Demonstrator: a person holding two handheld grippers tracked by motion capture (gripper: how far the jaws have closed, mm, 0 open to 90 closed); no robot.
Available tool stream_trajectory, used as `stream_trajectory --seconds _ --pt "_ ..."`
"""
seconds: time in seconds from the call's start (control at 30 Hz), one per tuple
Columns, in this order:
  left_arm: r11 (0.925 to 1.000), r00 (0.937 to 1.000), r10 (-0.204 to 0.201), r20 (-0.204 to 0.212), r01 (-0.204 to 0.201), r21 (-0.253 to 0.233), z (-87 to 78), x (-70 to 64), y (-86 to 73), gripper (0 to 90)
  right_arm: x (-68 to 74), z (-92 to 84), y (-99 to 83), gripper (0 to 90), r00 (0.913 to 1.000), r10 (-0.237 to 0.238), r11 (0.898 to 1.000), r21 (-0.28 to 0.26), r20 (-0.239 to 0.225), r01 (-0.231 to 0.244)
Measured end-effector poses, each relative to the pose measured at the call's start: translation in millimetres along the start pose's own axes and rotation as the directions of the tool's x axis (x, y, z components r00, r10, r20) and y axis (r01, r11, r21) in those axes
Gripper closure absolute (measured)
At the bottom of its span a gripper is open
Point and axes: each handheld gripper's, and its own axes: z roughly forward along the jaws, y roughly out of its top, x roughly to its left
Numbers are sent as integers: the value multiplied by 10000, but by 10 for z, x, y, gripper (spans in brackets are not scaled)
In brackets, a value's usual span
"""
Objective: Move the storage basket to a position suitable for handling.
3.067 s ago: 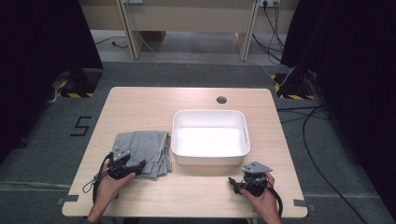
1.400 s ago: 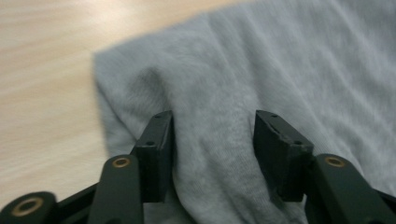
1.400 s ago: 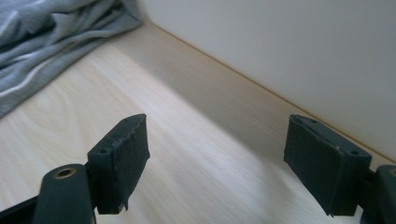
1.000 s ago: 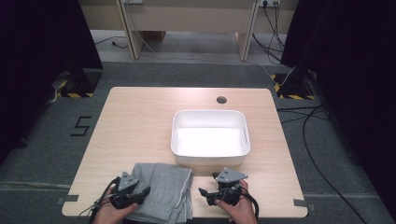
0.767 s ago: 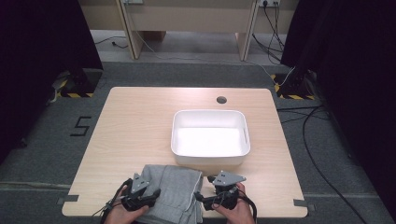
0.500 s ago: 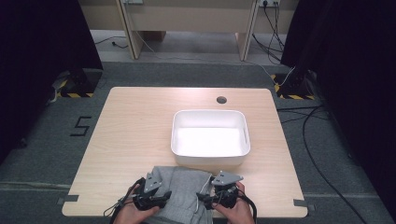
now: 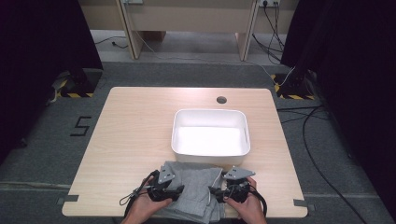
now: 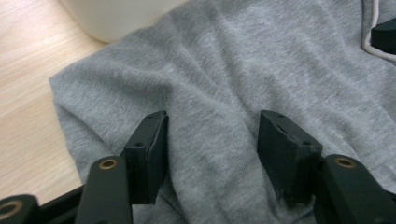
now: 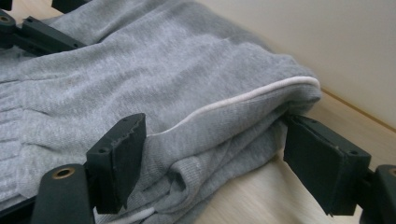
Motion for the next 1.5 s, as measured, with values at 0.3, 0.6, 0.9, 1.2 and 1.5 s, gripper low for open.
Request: stream_trajectory --seconds 0.3,0.6,0.9,1.2,1.5 --pt "9999 9997 -115 224 118 -125 85 -39 71 377 -125 -43 -37 220 9995 270 9996 -32 140 -270" --pt "9917 9901 -1065 916 1125 -628 -125 203 -101 302 -124 -126 -67 220 9995 280 9994 178 122 -282" --pt "9838 9828 -1528 1034 1612 -783 -261 328 -167 285 -109 -293 -199 228 9952 -151 9948 1022 969 51" --pt "9740 9774 -1908 913 2001 -1067 -467 392 -252 249 -181 -495 -178 239 9941 529 9985 -173 952 -515" --pt "9559 9548 -2780 1052 2858 -678 -494 430 -412 171 -142 -479 -146 187 9929 1171 9903 -778 202 -1152"
